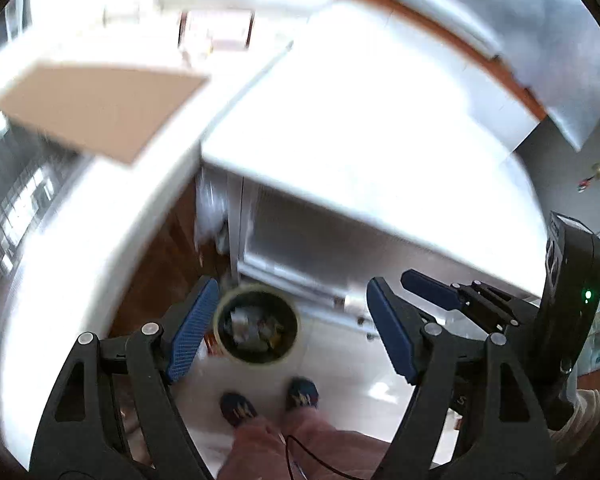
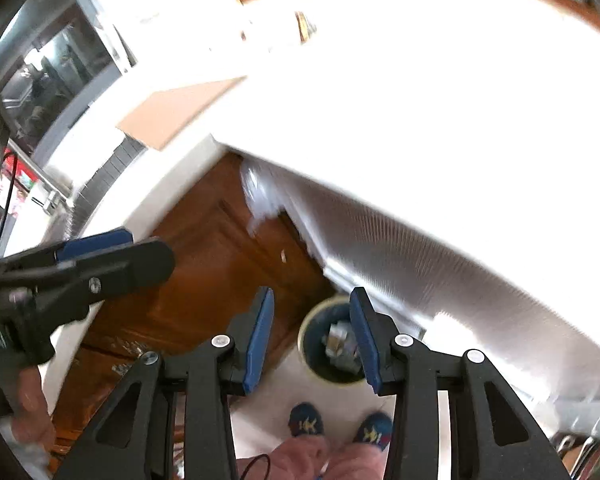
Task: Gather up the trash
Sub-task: 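Raise both grippers from the bin back toward the counter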
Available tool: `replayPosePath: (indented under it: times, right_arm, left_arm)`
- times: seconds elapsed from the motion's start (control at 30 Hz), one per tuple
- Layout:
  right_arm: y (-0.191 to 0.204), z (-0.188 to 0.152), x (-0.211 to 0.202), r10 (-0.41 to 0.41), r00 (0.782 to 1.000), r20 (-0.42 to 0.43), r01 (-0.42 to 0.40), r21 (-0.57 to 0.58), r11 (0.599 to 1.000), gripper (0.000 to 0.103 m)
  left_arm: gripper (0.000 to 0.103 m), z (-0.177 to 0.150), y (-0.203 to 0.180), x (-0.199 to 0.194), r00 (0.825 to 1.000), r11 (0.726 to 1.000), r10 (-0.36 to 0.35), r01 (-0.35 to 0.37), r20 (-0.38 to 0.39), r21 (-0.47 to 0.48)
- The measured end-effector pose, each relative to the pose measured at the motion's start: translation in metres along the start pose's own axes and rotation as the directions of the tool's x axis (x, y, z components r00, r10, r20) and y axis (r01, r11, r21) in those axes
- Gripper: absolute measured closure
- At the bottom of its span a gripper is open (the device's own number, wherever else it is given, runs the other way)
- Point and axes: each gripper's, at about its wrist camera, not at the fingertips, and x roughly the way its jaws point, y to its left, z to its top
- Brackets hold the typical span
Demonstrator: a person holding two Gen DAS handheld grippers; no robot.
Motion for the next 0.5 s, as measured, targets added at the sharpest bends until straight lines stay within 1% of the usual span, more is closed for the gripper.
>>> replayPosePath:
  times: [0.13,0.2,0.27,0.33,0.4,0.5]
  right_arm:
    - [0.015,0.029,-0.045,-0.024,0.995,0.1,0.025,-0.015,1.0,0.063]
    - [0.022,0.045,-0.068,-0.032,0.987,0.155,0.034,-0.01,0.999,0.063]
    - [0.029,0.058,-0.088,-0.042,0.977,0.209,0.044,-0.005,0.999,0.063]
    - [0.037,0.071,-0.104,-0.05,0.964,0.261,0.053,-0.005,0.999,0.063]
    - [0.045,0.083,-0.118,-0.055,0.954,0.295,0.06,-0.006,0.998,0.063]
    - [0.059,0.104,-0.141,-0.076,0.937,0.34,0.087,-0.016,0.996,0.063]
  left_arm:
    - [0.029,0.027,-0.004,-0.043,0.996,0.998,-0.011,0.005,0.094,0.055]
    - [0.029,0.041,-0.004,-0.065,0.99,0.997,-0.018,0.007,0.141,0.077]
    - [0.029,0.051,-0.002,-0.08,0.985,0.996,-0.023,0.007,0.172,0.09]
    - [0.029,0.063,0.003,-0.095,0.979,0.996,-0.035,0.017,0.201,0.091]
    - [0.029,0.074,0.008,-0.109,0.974,0.996,-0.041,0.023,0.222,0.085]
    - [0.029,0.09,0.016,-0.12,0.969,0.998,-0.029,0.014,0.245,0.065]
